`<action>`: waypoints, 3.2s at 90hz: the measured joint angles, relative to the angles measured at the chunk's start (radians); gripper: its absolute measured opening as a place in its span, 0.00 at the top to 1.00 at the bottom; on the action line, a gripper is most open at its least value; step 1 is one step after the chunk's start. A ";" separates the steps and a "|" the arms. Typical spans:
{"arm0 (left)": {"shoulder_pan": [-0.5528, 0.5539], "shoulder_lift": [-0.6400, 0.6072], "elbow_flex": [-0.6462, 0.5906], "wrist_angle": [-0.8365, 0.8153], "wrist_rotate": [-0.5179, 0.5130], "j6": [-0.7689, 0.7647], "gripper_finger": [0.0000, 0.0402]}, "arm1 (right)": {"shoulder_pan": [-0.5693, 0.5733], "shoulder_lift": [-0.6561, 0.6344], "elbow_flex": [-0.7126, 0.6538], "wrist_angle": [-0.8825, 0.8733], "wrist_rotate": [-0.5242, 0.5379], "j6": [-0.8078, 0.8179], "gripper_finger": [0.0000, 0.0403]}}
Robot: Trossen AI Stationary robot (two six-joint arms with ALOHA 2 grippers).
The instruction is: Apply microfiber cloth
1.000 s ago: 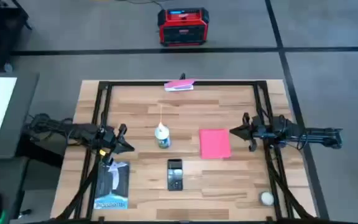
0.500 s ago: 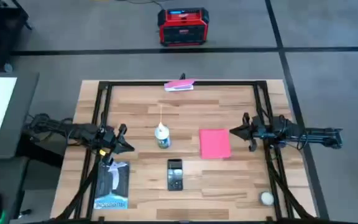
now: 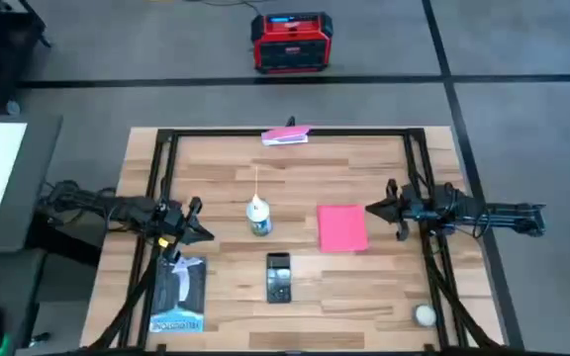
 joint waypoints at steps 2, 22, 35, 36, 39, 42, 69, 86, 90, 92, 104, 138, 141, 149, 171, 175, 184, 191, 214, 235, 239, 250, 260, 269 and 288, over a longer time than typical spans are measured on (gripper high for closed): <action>0.000 0.000 0.000 0.000 0.000 0.000 1.00 | 0.000 0.000 0.000 0.000 0.000 0.000 1.00; 0.000 0.000 0.000 0.000 0.000 0.000 1.00 | 0.000 0.000 0.000 0.000 0.000 0.000 1.00; 0.000 0.000 0.000 0.000 0.000 0.000 1.00 | 0.000 0.000 0.000 0.000 0.000 0.000 1.00; 0.000 0.000 0.000 0.000 0.000 0.000 1.00 | 0.000 0.000 0.000 0.000 0.000 0.000 1.00; 0.000 0.000 0.000 0.000 0.000 0.000 1.00 | 0.000 0.000 0.000 0.000 0.000 0.000 1.00; 0.000 0.000 0.000 0.000 0.000 0.000 1.00 | 0.000 0.000 0.000 0.000 0.000 0.000 1.00; 0.000 0.000 0.000 0.000 0.000 0.000 1.00 | 0.000 0.000 0.000 0.000 0.000 0.000 1.00; 0.000 0.000 0.000 0.000 0.000 0.000 1.00 | 0.000 0.000 0.000 0.000 0.000 0.000 1.00; 0.000 0.000 0.000 0.000 0.000 0.000 1.00 | 0.000 0.000 0.000 0.000 0.000 0.000 1.00; 0.000 0.000 0.000 0.000 0.000 0.000 1.00 | 0.000 0.000 0.000 0.000 0.000 0.000 1.00; 0.000 0.000 0.000 0.000 0.000 0.011 1.00 | 0.000 0.000 0.000 0.000 0.000 0.000 1.00; 0.000 0.000 0.000 0.000 0.000 0.005 1.00 | 0.004 0.000 0.000 0.056 -0.002 0.008 1.00; 0.000 0.000 0.000 0.000 0.000 0.005 1.00 | 0.006 0.000 0.000 0.060 -0.001 0.015 1.00; 0.000 0.000 0.000 0.000 0.000 0.004 1.00 | 0.004 -0.001 0.000 0.089 0.021 0.024 1.00; 0.000 0.000 0.000 0.000 0.000 0.007 1.00 | -0.012 0.005 0.007 0.123 0.025 -0.033 1.00; 0.000 0.000 0.000 0.000 0.000 0.015 1.00 | -0.016 0.020 0.020 0.118 0.025 -0.045 1.00; 0.000 0.000 0.000 -0.001 -0.010 0.033 1.00 | -0.016 0.083 0.061 0.123 0.025 -0.079 1.00; 0.000 0.000 0.000 -0.001 -0.021 0.028 1.00 | -0.016 0.170 0.109 0.104 0.025 -0.098 1.00; 0.000 0.000 0.000 0.002 -0.040 0.038 1.00 | -0.015 0.603 0.393 -0.069 0.054 -0.203 1.00; 0.000 0.000 0.000 0.002 -0.049 0.054 1.00 | -0.013 0.940 0.678 -0.330 0.084 -0.271 1.00; 0.000 0.000 0.000 0.002 -0.050 0.051 1.00 | -0.010 0.985 0.725 -0.387 0.083 -0.267 1.00; 0.000 0.000 0.000 0.002 -0.051 0.050 1.00 | -0.001 1.095 0.835 -0.595 0.082 -0.248 1.00; 0.000 0.000 0.000 0.002 -0.051 0.049 1.00 | 0.004 1.187 0.883 -0.692 0.078 -0.189 1.00; 0.000 0.000 0.000 0.002 -0.051 0.049 1.00 | 0.017 1.258 0.885 -0.695 0.074 -0.154 1.00; 0.000 0.000 0.000 0.002 -0.051 0.035 1.00 | 0.071 1.386 0.885 -0.626 0.073 -0.105 1.00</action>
